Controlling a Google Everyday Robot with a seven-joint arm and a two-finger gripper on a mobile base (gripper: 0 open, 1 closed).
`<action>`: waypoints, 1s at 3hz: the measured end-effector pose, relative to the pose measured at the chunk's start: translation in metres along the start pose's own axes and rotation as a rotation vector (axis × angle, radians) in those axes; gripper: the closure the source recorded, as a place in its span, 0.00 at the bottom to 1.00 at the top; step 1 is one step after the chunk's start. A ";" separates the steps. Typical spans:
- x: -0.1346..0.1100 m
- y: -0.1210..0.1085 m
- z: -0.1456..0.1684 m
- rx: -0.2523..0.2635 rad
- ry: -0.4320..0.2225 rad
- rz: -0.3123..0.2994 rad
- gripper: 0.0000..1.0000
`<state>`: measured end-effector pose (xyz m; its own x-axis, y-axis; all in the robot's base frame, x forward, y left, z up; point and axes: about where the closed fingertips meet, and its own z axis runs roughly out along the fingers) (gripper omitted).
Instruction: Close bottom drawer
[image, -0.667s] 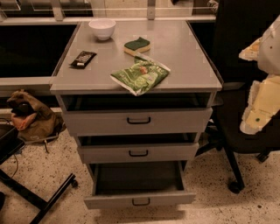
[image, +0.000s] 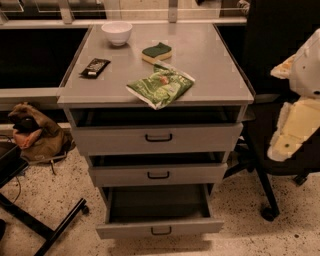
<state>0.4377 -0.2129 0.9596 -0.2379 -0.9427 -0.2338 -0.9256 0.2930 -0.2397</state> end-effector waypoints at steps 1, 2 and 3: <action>0.002 0.017 0.047 -0.057 -0.051 0.047 0.00; 0.006 0.045 0.099 -0.152 -0.089 0.092 0.00; 0.006 0.045 0.100 -0.152 -0.089 0.092 0.00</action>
Offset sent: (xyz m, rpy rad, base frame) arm -0.0222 0.0360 -0.1673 0.2324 0.2283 -0.0407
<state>0.4237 -0.1896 0.8535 -0.3024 -0.8934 -0.3324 -0.9367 0.3430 -0.0700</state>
